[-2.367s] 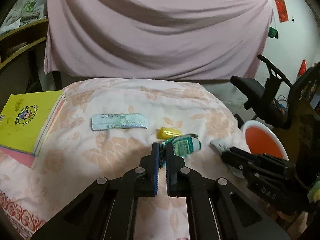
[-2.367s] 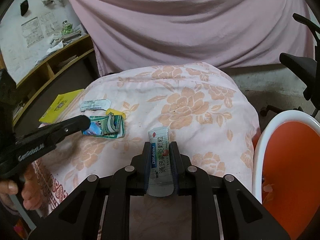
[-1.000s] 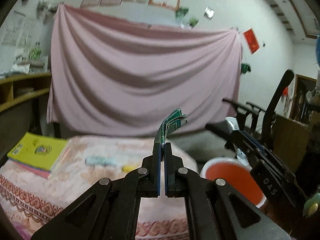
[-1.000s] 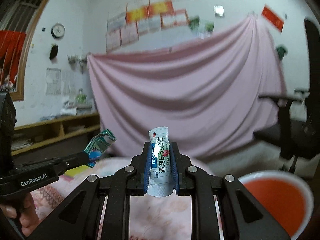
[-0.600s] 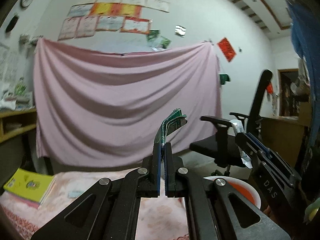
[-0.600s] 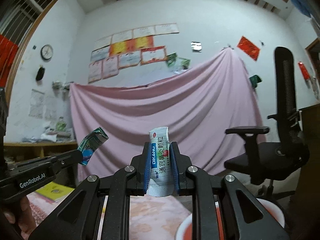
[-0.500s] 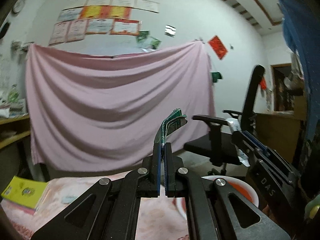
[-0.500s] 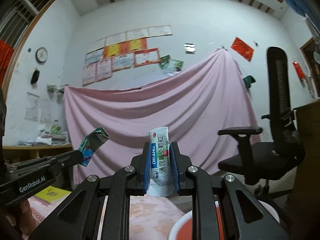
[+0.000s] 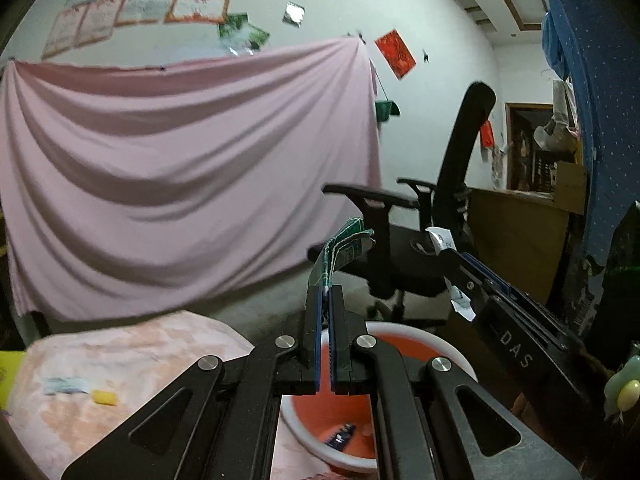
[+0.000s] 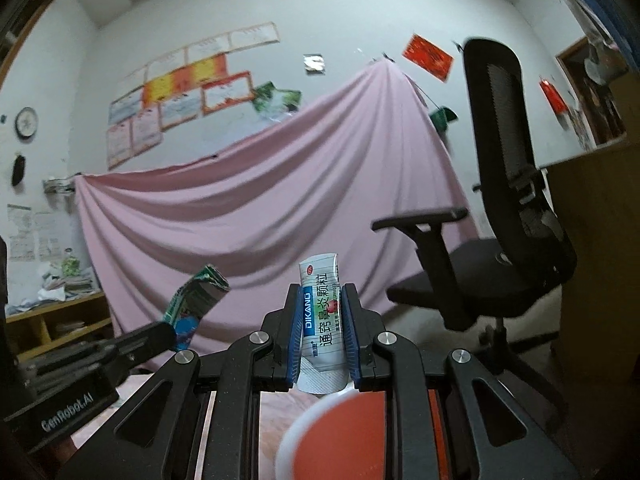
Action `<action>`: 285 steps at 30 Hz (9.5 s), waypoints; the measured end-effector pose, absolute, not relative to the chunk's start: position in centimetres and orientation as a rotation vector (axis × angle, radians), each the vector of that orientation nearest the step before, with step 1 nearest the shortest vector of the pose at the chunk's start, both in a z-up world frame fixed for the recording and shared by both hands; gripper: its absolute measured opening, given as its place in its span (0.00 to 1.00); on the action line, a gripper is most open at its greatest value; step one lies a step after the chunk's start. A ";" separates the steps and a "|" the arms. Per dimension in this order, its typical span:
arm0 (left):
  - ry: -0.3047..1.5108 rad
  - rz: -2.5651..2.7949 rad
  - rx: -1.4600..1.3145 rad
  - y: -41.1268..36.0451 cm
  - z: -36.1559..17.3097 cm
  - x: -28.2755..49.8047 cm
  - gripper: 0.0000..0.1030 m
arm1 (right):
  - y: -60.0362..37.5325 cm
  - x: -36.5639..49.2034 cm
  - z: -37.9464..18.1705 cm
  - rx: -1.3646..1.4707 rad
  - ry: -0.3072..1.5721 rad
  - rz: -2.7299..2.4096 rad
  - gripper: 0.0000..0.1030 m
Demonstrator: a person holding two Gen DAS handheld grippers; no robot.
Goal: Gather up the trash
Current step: 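Carry green wrapper and toothpaste tube over the bucket and open both tools, then move both open tools back over the white strip and yellow cap on the bed, then grasp the white strip packet with the left tool while the right tool grasps the yellow cap, then carry strip packet and yellow cap over the bucket and open both tools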
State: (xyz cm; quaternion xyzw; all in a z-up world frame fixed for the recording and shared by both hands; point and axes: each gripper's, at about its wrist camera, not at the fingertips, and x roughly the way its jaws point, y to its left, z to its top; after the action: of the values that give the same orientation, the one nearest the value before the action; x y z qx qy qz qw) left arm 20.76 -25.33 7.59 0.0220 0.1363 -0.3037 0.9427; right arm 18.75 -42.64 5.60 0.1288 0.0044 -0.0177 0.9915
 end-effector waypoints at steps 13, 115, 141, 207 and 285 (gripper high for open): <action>0.525 -0.671 -0.013 -27.9 5.8 24.3 0.04 | -45.1 20.7 3.7 0.335 0.158 -0.078 0.18; 0.743 -0.258 -0.147 4.6 -2.2 33.5 0.53 | -16.5 36.3 -2.5 0.044 0.847 0.399 0.47; 0.842 -0.414 0.248 -4.4 -2.8 33.0 0.41 | -25.6 31.4 -1.4 0.125 0.808 0.391 0.29; 0.924 -0.416 0.128 -6.7 -3.6 32.1 0.22 | -25.6 31.0 -1.8 0.194 0.780 0.392 0.29; 0.627 -0.643 0.091 -28.5 4.2 24.5 0.25 | -44.6 20.5 2.0 0.370 0.276 -0.055 0.29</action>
State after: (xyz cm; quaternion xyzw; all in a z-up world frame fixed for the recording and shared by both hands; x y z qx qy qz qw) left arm 24.51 -28.50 4.22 0.0440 0.3027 -0.3109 0.8999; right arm 20.52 -44.56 2.00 0.1833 0.1370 -0.0271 0.9731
